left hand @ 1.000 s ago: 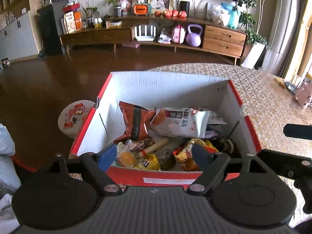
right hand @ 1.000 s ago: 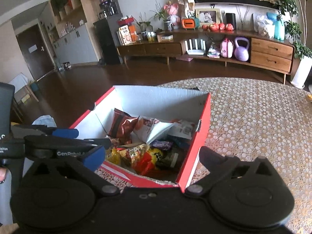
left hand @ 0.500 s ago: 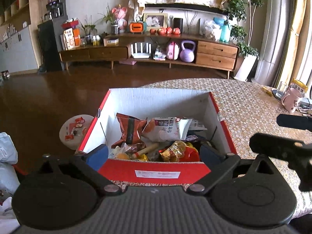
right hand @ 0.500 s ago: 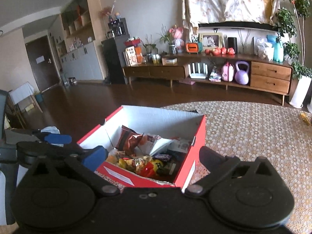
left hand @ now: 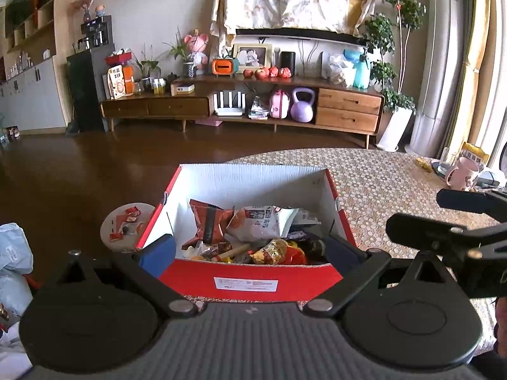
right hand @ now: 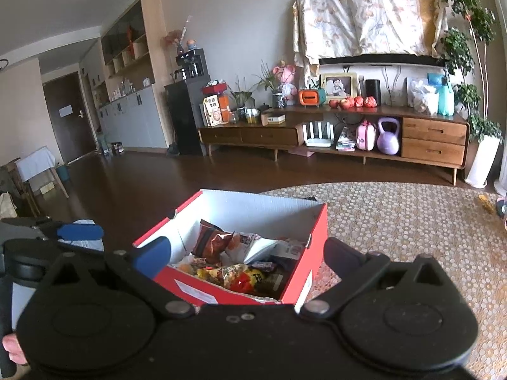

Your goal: Organize snacks

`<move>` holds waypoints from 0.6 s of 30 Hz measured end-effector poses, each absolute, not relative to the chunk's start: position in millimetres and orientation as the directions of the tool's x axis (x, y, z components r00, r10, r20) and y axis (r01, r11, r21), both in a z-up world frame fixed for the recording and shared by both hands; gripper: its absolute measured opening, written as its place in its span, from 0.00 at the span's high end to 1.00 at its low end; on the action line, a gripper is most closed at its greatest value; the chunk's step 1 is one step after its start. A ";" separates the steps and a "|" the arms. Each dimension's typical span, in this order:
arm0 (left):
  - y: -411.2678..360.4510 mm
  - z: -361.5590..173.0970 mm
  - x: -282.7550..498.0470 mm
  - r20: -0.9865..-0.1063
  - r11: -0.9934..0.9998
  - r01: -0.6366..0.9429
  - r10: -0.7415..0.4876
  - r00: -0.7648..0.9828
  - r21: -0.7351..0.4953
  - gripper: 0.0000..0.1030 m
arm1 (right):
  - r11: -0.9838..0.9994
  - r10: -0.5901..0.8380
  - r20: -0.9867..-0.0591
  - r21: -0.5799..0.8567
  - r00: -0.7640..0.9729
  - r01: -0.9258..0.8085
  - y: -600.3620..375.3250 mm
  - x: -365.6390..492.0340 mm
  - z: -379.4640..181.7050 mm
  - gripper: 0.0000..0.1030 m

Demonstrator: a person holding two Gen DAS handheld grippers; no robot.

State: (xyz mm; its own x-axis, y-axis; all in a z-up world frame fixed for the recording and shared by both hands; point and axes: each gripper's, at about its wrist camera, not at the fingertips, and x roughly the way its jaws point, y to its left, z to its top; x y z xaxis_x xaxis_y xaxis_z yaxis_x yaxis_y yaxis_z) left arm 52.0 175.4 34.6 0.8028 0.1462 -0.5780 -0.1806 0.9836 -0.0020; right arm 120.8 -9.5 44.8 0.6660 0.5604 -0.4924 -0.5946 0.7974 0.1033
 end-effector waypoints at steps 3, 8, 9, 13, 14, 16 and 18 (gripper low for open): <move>176.8 35.5 49.7 -0.578 0.985 -0.173 0.125 0.807 -0.028 0.02 | 0.797 0.564 -0.491 0.115 0.664 -0.593 -11.1 119.9 44.5 0.00; 176.1 36.6 46.8 -0.579 0.985 -0.169 0.115 0.807 -0.040 0.02 | 0.801 0.561 -0.488 0.116 0.669 -0.588 -13.2 119.4 44.5 0.00; 176.2 36.9 46.3 -0.579 0.985 -0.169 0.115 0.807 -0.040 0.02 | 0.801 0.561 -0.488 0.114 0.669 -0.588 -13.4 119.4 44.5 0.00; 176.2 37.4 45.3 -0.580 0.985 -0.168 0.111 0.807 -0.047 0.02 | 0.802 0.561 -0.486 0.117 0.670 -0.586 -14.3 119.6 44.6 0.00; 176.2 37.4 43.7 -0.579 0.985 -0.167 0.108 0.808 -0.050 0.02 | 0.804 0.558 -0.488 0.115 0.672 -0.584 -14.0 118.9 44.8 0.00; 175.8 38.4 42.5 -0.579 0.984 -0.169 0.109 0.808 -0.052 0.02 | 0.805 0.556 -0.489 0.115 0.672 -0.582 -13.9 118.1 44.7 0.00; 175.8 39.2 41.2 -0.578 0.984 -0.169 0.105 0.809 -0.057 0.02 | 0.805 0.556 -0.489 0.116 0.672 -0.582 -13.7 117.3 45.2 0.00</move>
State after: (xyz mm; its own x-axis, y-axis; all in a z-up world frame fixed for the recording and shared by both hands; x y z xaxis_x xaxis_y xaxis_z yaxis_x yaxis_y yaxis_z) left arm 41.2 175.8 39.2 0.8090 0.1054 -0.5783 -0.1690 0.9840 -0.0571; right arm 117.3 -13.7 45.2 0.6723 0.5561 -0.4886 -0.5818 0.8051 0.1158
